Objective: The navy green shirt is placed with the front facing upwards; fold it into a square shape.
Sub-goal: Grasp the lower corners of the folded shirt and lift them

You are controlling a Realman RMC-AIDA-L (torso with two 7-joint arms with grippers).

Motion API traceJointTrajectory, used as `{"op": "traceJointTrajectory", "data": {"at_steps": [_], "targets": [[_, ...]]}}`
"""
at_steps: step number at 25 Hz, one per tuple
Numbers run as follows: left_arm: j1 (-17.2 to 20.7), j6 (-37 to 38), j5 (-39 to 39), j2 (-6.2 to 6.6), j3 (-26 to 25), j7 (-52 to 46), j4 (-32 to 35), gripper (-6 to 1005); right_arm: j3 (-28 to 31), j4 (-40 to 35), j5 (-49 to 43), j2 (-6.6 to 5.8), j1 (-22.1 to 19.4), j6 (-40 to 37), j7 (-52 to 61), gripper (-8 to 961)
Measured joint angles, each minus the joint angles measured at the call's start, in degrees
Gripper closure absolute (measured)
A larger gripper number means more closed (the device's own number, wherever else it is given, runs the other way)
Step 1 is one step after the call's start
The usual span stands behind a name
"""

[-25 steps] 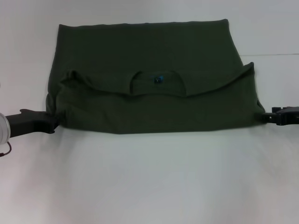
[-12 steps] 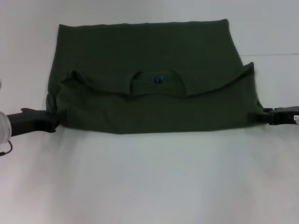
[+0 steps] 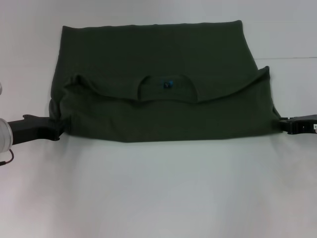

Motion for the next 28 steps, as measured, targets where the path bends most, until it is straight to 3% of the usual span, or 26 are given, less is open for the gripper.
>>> {"op": "traceJointTrajectory", "data": {"at_steps": [4, 9, 14, 17, 22, 28], "targets": [[0.0, 0.1, 0.0, -0.03, 0.0, 0.2, 0.0, 950, 0.0, -0.1, 0.0, 0.02, 0.0, 0.0, 0.0, 777], [0.0, 0.7, 0.0, -0.03, 0.0, 0.6, 0.0, 949, 0.2, -0.8, 0.1, 0.32, -0.3, -0.3, -0.3, 917], [0.7, 3.9, 0.0, 0.11, -0.2, 2.3, 0.7, 949, 0.2, -1.1, 0.3, 0.36, -0.9, -1.3, -1.7, 917], [1.5, 7.3, 0.0, 0.22, -0.4, 3.1, 2.1, 950, 0.7, -2.6, 0.7, 1.03, -2.1, -3.6, -4.4, 917], [3.1, 11.5, 0.0, 0.19, -0.9, 3.8, 5.0, 950, 0.5, -6.4, 3.3, 2.55, -6.0, -6.2, -7.9, 917], [6.3, 20.1, 0.0, -0.04, -1.0, 6.0, 8.7, 949, 0.9, -7.7, 8.2, 2.57, -11.3, -11.8, -13.2, 917]]}}
